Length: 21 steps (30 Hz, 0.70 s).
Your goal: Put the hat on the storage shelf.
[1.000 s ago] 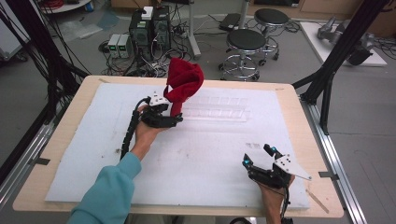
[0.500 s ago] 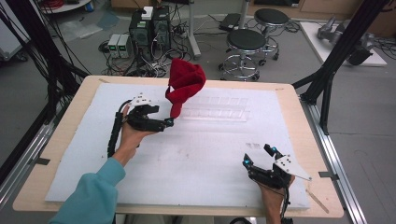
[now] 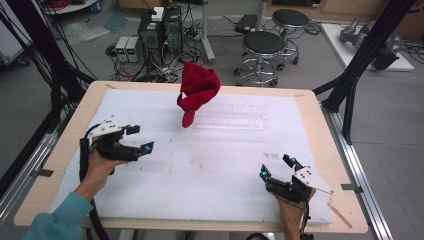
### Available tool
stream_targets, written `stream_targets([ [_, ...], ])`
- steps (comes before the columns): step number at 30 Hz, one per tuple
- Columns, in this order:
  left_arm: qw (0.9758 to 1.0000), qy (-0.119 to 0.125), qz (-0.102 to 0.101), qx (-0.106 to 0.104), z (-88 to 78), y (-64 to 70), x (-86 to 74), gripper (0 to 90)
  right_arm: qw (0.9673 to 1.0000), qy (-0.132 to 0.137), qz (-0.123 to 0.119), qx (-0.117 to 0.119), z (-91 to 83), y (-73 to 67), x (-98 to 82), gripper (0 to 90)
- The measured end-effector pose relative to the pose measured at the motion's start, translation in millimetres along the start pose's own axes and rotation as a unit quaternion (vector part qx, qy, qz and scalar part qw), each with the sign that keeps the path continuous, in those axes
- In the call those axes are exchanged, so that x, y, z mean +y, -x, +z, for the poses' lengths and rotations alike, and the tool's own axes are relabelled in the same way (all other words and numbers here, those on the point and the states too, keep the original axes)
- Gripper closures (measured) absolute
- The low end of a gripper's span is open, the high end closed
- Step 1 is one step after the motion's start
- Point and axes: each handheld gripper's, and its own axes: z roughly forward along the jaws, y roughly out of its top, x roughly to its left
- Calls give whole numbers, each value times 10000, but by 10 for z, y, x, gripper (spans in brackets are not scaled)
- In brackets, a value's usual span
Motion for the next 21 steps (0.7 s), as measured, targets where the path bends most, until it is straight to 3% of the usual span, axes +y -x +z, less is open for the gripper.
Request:
stream_targets([
  [2, 9999, 109, 91, -29, -168, -36, -146, 128, 10000, 2, 6, -2, -2, -1, -1, 110],
  [9, 9986, 503, -89, 142, -533, -73, -587, 129, 10000, -8, -25, -40, 3, -2, 1, 109],
  [18, 9952, 932, -7, 289, -670, -18, -882, 132, 9999, 37, -89, -30, -9, -20, -5, 109],
  [21, 9922, 1188, 111, 372, -711, 11, -919, 143, 9999, 40, -107, -27, -9, -28, -5, 109],
])
